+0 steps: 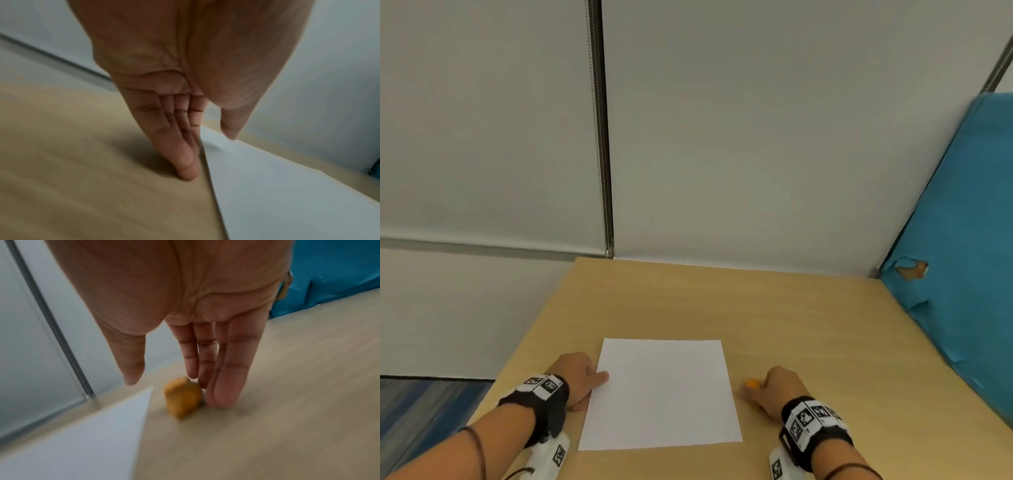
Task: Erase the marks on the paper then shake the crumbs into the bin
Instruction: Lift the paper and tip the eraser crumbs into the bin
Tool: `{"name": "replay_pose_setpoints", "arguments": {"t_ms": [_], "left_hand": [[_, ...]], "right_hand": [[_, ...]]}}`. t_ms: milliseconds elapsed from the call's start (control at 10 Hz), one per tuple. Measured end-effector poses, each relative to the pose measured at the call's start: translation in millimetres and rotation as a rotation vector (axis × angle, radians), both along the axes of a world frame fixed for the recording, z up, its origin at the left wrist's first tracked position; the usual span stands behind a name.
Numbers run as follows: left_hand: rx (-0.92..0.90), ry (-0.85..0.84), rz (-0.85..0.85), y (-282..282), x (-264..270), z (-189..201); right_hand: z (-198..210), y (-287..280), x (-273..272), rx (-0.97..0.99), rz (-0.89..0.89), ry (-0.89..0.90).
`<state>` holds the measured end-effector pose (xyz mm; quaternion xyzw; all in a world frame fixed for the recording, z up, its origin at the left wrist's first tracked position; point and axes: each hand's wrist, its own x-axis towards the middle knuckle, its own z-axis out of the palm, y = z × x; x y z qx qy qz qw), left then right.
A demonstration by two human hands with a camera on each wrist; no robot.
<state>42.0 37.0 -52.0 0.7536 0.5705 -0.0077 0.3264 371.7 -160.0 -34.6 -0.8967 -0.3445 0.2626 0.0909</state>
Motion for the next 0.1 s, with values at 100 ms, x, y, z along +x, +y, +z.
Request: {"name": "replay_pose_setpoints", "arguments": {"t_ms": [100], "left_hand": [[-0.012,-0.011,0.087,3.5,-13.9,13.2]], "right_hand": [[48.7,-12.0,15.1,0.33,-0.181,0.284]]}}
